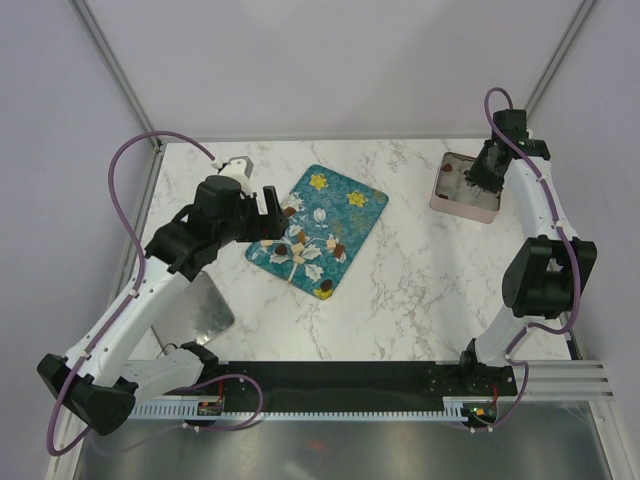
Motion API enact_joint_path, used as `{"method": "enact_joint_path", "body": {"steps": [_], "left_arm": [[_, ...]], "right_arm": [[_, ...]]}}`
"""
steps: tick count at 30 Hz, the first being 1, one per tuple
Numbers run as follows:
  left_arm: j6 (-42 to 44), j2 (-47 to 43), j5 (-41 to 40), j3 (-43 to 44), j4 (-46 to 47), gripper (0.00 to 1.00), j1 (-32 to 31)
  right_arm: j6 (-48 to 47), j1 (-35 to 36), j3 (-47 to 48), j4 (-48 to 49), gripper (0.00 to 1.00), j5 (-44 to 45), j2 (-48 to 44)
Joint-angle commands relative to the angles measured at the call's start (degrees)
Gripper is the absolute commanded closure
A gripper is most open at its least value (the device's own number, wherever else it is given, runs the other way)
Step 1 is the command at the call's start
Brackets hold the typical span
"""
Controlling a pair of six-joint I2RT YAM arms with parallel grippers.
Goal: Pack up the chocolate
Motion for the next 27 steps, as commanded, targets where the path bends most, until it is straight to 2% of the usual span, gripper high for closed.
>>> {"method": "enact_joint_path", "body": {"steps": [1, 16, 27], "left_arm": [[2.07, 0.34, 0.11, 2.92, -0.23, 0.05, 0.24], [1.81, 1.04, -0.94, 4.15, -2.16, 0.05, 0.24], [1.89, -0.54, -4.28, 5.03, -4.09, 0.05, 0.33]], "right_arm": [[0.96, -0.15, 0.76, 0.65, 0.61, -1.53, 0.10], [-0.71, -0.15, -0.04, 1.18, 0.56, 0.40, 1.77], [1.22, 1.60, 4.36, -1.28, 0.57, 0.13, -3.50]]}}
